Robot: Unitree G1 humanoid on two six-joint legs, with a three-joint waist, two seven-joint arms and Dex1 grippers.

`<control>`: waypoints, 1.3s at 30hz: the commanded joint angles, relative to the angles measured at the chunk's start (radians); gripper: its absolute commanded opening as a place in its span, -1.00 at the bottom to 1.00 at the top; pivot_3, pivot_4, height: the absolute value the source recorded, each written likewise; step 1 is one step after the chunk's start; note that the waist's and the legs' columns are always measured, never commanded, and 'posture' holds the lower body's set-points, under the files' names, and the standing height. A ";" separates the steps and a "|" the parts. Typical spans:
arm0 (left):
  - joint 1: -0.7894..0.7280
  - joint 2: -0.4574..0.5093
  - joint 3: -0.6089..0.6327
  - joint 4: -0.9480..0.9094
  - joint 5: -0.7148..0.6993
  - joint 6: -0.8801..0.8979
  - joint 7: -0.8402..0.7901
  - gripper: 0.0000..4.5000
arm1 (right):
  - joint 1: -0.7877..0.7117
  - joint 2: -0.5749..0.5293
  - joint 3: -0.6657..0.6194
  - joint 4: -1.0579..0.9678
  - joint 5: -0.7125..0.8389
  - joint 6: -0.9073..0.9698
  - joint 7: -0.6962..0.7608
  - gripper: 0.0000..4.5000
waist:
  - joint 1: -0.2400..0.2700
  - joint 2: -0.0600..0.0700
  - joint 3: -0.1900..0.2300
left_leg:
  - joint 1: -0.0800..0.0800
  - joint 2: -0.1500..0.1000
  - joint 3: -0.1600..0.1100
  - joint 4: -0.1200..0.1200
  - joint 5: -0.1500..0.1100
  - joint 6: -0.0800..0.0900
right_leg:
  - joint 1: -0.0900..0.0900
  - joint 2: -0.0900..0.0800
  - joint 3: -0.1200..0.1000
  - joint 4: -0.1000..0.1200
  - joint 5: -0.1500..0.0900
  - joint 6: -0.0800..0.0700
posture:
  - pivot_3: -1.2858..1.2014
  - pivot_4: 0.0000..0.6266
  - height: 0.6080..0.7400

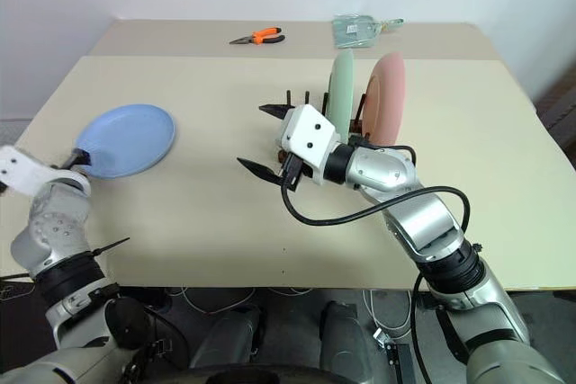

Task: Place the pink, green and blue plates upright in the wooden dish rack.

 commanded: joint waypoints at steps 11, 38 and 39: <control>-0.107 0.083 -0.122 0.043 -0.163 -0.028 -0.199 -0.97 | 0.039 0.033 -0.054 -0.051 -0.076 0.011 0.017 1.00 | 0.002 -0.002 0.001 | 0.000 0.000 0.000 -0.001 0.000 -0.001 | 0.000 0.000 0.000 0.000 0.000 -0.001 | 0.03 -0.52 1.00; -0.290 0.061 -0.247 -0.246 -0.412 -0.034 -0.241 0.38 | -0.254 0.149 0.037 0.379 -0.621 -0.521 -0.128 -1.00 | -0.023 -0.005 0.003 | 0.000 0.001 0.001 -0.002 0.002 -0.003 | -0.002 0.002 0.002 0.000 0.001 -0.001 | 0.03 -0.52 1.00; -0.301 0.063 -0.222 -0.223 -0.407 -0.069 -0.223 0.61 | -0.245 0.165 0.025 0.360 -0.595 -0.514 -0.119 -1.00 | -0.026 -0.005 0.004 | 0.000 0.001 0.000 -0.003 0.002 -0.003 | -0.002 0.002 0.002 0.000 0.001 -0.002 | 0.03 -0.52 1.00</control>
